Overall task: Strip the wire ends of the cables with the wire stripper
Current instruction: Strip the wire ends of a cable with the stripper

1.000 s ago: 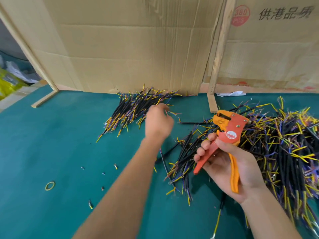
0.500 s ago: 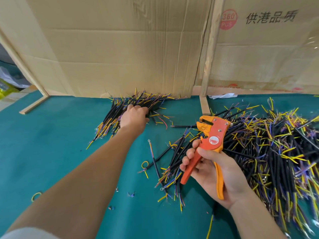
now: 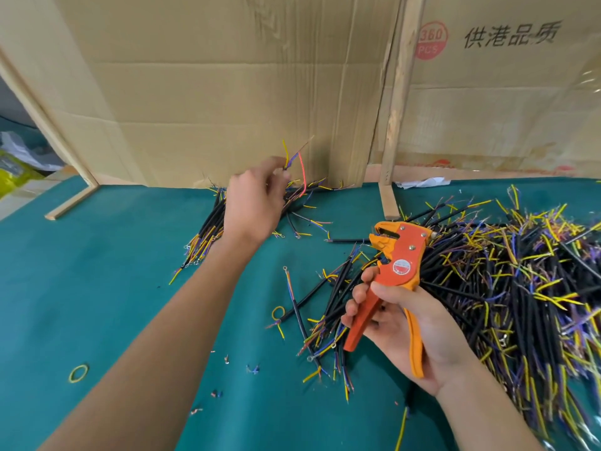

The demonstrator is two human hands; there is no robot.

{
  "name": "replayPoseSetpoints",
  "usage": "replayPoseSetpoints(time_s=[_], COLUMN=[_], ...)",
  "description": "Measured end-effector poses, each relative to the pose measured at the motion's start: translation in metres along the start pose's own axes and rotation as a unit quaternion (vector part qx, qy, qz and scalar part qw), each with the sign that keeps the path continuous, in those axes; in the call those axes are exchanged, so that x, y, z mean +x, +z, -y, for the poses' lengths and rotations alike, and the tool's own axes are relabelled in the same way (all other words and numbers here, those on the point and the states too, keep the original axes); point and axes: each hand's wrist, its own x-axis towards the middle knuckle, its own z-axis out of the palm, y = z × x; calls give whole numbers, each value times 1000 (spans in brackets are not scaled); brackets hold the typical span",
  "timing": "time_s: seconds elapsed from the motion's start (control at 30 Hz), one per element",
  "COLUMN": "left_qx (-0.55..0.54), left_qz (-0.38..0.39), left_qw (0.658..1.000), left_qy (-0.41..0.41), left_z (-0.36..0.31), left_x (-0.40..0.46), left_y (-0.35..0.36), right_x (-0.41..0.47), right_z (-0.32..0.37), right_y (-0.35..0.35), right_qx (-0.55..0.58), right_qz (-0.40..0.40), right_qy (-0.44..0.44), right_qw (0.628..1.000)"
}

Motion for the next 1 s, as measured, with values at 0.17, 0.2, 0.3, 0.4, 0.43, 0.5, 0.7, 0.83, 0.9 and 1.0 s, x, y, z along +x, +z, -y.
replayPoseSetpoints(time_s=[0.17, 0.2, 0.3, 0.4, 0.43, 0.5, 0.7, 0.83, 0.9, 1.0], left_qx=[-165, -204, -320, -392, -405, -408, -352, -347, -347, -348], left_qz=[-19, -26, -65, -80, -79, -73, -45, -44, -35, -12], left_qw=[982, 969, 910, 862, 853, 851, 885, 890, 894, 897], left_qy=[-94, -135, -255, -312, -320, -323, -301, -291, -282, -273], left_z=[-33, -37, -44, -48, -49, -50, -46, -44, -45, -47], left_x=[-56, -71, -107, -125, -129, -135, -143, -142, -141, -139], left_y=[1, 4, 16, 26, 29, 33, 35, 32, 33, 34], right_x=[-1, -1, -3, -4, -3, -3, 0, 2, 2, 2], right_z=[2, 2, 2, 0, -1, -2, -5, -4, -4, -3], right_y=[0, 1, 2, 2, 2, 3, 6, 4, 2, 1], right_qx=[-3, -9, -32, -56, -63, -73, -90, -87, -84, -97], right_qz=[-1, 1, 11, 10, 6, -6, 5, 8, 8, 10], right_qy=[11, 15, 25, 29, 29, 25, 9, 6, -3, -20], right_qw=[1000, 1000, 999, 998, 998, 997, 996, 996, 996, 995])
